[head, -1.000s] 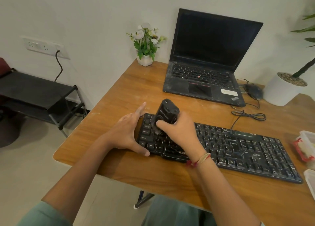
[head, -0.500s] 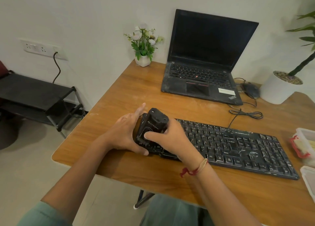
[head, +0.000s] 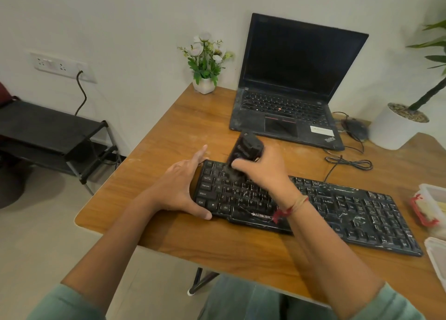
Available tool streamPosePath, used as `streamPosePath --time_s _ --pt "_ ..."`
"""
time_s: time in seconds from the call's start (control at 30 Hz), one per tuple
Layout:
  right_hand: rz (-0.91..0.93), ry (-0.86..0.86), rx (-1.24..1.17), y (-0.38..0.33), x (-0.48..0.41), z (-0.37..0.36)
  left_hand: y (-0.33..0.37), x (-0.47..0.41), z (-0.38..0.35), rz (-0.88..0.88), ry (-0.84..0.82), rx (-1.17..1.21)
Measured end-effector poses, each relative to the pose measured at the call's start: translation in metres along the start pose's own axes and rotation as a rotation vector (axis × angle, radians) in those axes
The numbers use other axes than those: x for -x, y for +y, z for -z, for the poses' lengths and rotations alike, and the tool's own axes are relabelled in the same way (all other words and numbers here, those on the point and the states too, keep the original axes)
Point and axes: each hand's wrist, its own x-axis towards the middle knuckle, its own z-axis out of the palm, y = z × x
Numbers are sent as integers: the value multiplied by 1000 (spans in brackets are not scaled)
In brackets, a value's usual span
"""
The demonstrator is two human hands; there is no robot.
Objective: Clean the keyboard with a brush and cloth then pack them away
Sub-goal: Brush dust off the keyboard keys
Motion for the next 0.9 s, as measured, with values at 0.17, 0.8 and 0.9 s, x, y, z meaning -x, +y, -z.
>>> streamPosePath --time_s 0.17,0.8,0.9 --pt "-156 -146 -213 3 2 -1 0 0 1 1 -9 4" --pt "152 -309 154 -8 25 7 2 1 1 12 -11 7" --pt "-42 -169 95 -4 4 21 3 1 2 24 -13 6"
